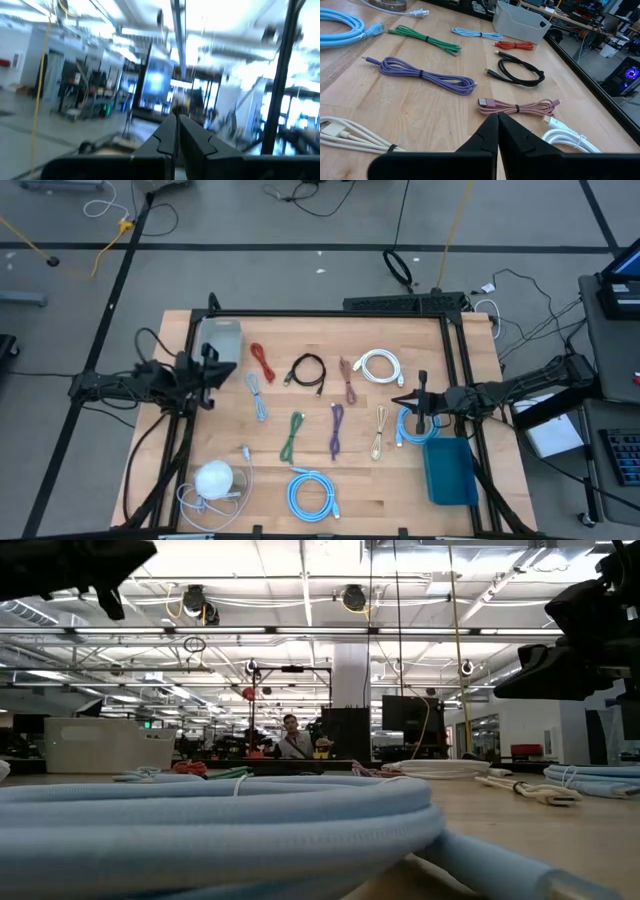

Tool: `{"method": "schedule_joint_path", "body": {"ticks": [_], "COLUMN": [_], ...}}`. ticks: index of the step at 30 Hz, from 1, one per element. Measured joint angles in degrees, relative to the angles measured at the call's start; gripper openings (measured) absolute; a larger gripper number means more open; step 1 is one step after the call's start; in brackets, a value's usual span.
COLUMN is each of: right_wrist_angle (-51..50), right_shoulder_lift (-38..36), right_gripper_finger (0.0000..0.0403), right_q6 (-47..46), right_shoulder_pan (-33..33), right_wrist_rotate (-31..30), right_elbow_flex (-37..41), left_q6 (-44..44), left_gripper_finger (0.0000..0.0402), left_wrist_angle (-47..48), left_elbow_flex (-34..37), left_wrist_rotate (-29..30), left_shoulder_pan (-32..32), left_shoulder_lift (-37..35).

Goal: Pick & Place USB Port
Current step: Put the black HDMI cable into the gray basket

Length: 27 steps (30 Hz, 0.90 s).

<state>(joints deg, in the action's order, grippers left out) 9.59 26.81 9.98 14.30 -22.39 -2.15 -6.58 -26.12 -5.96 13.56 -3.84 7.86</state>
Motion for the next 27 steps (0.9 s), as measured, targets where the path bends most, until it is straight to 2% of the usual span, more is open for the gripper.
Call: {"method": "schedule_joint_path", "body": {"ticks": [4,8,12,14,17,21,22,24,27], "right_wrist_angle": [-0.01,-0.01,2.69,10.07,29.35,52.57,57.13,63.56,67.45], "right_shoulder_lift": [0.00,0.00,0.05,0.05,0.50,1.70,1.75,1.70,1.79], "right_gripper_finger": [0.0000,0.0000,0.0000,0.0000,0.0000,0.0000,0.0000,0.0000,0.0000], "right_q6": [1.50,3.27,4.35,1.66,-0.18,-4.35,-4.94,-3.60,2.36], "right_shoulder_pan": [0.01,-0.01,-0.01,-0.01,-0.04,-0.02,-0.02,-0.09,-0.45], "right_wrist_rotate": [0.00,0.00,0.00,0.07,0.52,9.86,10.64,9.94,4.69], "right_elbow_flex": [0.00,0.01,0.00,0.01,0.02,0.02,0.02,0.02,0.02], "left_q6": [3.16,12.64,15.96,14.14,16.45,22.72,23.86,25.22,25.72], "left_gripper_finger": [0.0021,0.0021,0.0021,0.0021,0.0021,0.0021,0.0021,0.0021,0.0021], "left_wrist_angle": [-3.16,-2.70,-2.18,-0.67,1.79,1.93,1.85,1.87,1.96], "left_elbow_flex": [0.00,0.00,0.00,-0.02,0.02,0.00,0.00,0.00,0.00], "left_wrist_rotate": [0.10,1.19,7.53,11.41,15.45,18.12,18.64,19.72,21.69], "left_shoulder_pan": [0.00,0.00,0.00,0.00,0.02,0.14,0.32,1.12,2.92], "left_shoulder_lift": [0.00,0.02,0.02,0.00,0.39,1.32,1.49,1.62,1.62]}}
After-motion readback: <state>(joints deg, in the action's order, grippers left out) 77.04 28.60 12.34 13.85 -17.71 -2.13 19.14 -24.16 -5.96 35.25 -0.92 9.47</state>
